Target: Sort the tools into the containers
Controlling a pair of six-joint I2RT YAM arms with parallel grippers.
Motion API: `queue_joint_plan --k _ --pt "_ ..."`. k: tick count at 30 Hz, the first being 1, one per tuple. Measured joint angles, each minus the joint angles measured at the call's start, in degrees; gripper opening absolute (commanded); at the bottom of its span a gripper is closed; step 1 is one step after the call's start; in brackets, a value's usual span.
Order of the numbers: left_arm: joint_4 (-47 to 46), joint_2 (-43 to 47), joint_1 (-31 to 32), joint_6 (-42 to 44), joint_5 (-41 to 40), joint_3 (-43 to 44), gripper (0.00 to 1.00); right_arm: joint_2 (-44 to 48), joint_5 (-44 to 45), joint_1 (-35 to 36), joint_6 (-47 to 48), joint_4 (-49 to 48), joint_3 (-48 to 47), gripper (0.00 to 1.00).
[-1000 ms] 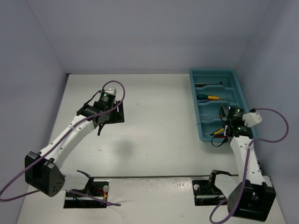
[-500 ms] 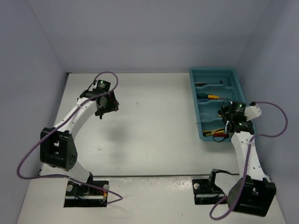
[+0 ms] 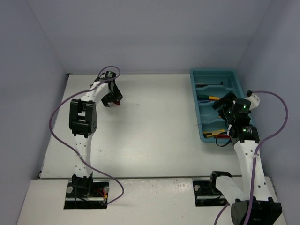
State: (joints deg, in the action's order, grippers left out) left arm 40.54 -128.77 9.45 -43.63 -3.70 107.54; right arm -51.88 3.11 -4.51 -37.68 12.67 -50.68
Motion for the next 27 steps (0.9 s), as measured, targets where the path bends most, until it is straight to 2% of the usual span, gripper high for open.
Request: queue_joint_plan --k 6,9,12,14,15,16,18,19,23,27 --pt "0.1 -3.4 0.2 -2.2 0.1 4.1 0.63 0.1 -3.1 1.1 1.0 0.3 1.9 0.75" --pt "0.4 -3.7 0.2 -3.1 -0.2 4.4 0.55 0.0 -4.0 1.7 1.4 0.6 2.1 0.75" --pt "0.6 -3.8 0.2 -3.3 -0.7 4.4 0.45 -0.5 -4.4 2.3 1.8 0.6 2.1 0.75" --pt "0.7 -3.8 0.2 -3.2 -1.1 4.3 0.33 -0.9 -4.7 2.6 2.0 0.6 2.0 0.75" --pt "0.7 -3.8 0.2 -2.9 -1.1 4.3 0.33 -1.1 -4.7 2.7 2.0 0.6 2.0 0.75" --pt "0.7 -3.9 0.2 -2.4 -1.2 4.3 0.23 -1.3 -4.9 2.7 2.0 0.6 2.0 0.75" --pt "0.7 -3.9 0.2 -1.6 -1.1 4.3 0.12 -1.3 -5.1 2.9 2.1 0.6 2.0 0.75" --pt "0.6 -3.9 0.2 -1.0 -1.0 4.3 0.01 -1.2 -5.3 3.0 2.1 0.6 2.0 0.75" --pt "-0.7 -3.4 0.4 2.0 -1.3 3.2 0.0 -1.1 -6.2 3.2 2.3 0.7 2.0 0.74" --pt "-0.8 0.1 1.3 8.2 -2.4 -1.4 0.0 -1.2 -8.7 4.2 3.0 1.3 0.5 0.74"
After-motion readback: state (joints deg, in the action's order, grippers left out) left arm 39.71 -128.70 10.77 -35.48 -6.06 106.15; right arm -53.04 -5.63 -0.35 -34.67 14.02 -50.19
